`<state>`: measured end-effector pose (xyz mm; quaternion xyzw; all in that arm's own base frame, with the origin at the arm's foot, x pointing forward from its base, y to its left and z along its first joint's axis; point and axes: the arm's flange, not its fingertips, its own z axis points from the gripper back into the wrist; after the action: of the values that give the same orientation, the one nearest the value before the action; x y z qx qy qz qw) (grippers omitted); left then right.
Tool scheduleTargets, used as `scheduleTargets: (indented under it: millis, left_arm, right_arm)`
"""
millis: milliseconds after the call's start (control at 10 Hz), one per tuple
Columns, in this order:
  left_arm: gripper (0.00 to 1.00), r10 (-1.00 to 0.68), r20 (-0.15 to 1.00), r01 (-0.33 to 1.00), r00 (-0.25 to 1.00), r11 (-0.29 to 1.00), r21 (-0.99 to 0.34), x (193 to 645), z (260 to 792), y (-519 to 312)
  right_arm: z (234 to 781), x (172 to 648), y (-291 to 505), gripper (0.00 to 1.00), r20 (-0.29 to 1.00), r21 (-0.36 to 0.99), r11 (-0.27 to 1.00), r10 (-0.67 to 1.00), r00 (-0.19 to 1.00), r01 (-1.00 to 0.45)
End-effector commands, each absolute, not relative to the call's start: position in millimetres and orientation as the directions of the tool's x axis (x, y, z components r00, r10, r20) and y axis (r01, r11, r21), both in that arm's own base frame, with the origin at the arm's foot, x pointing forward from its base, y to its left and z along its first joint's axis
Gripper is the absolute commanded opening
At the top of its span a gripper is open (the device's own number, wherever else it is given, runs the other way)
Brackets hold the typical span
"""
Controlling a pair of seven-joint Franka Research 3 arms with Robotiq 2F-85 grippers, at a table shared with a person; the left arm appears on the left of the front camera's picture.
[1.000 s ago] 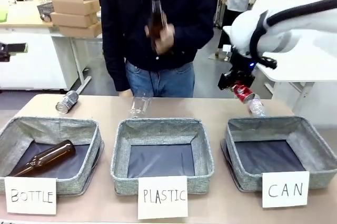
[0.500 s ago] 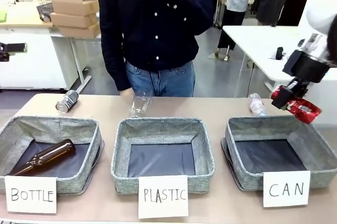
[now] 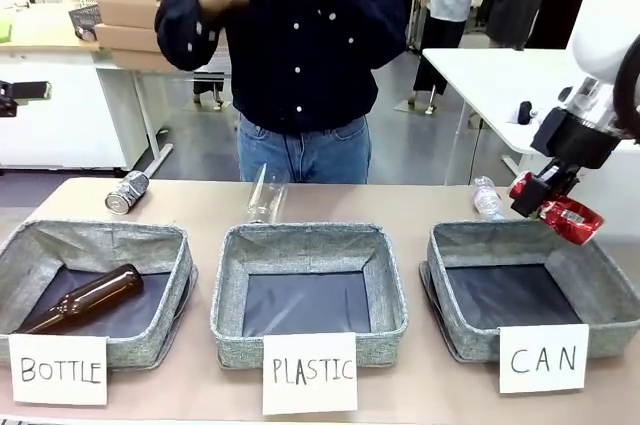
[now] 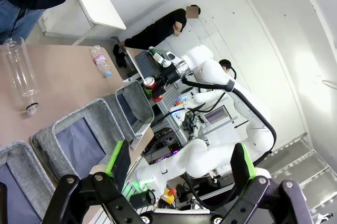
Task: Sort the can waste into the basket.
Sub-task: Pick up the can waste from the table and place it in the right Fabric basket.
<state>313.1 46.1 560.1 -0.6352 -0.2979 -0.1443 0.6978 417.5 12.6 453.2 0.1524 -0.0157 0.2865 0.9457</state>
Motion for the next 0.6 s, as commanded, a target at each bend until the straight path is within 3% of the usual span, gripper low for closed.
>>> scheduleTargets:
  millis: [0, 100, 300, 400, 500]
  left_arm:
    - [1.0, 0.188, 0.614, 0.6, 0.767, 0.132, -0.789, 314.6, 561.8, 44.3]
    - [1.0, 0.188, 0.614, 0.6, 0.767, 0.132, -0.789, 314.6, 561.8, 44.3]
    - [1.0, 0.188, 0.614, 0.6, 0.767, 0.132, -0.789, 314.6, 561.8, 44.3]
    - [1.0, 0.188, 0.614, 0.6, 0.767, 0.132, -0.789, 314.6, 561.8, 44.3]
    - [1.0, 0.188, 0.614, 0.6, 0.767, 0.132, -0.789, 314.6, 561.8, 44.3]
  right_arm:
    - [454.3, 424.5, 10.3, 0.56, 0.12, 0.271, 0.784, 0.549, 0.827, -0.559]
    - [454.6, 424.7, 10.2, 1.0, 0.123, 0.28, 0.784, 0.543, 0.831, -0.554]
    - [454.2, 425.0, 10.3, 1.0, 0.132, 0.289, 0.781, 0.54, 0.831, -0.553]
    - [453.9, 425.3, 9.9, 0.79, 0.134, 0.3, 0.781, 0.534, 0.835, -0.548]
    - [454.0, 425.2, 9.9, 0.89, 0.137, 0.305, 0.778, 0.535, 0.834, -0.549]
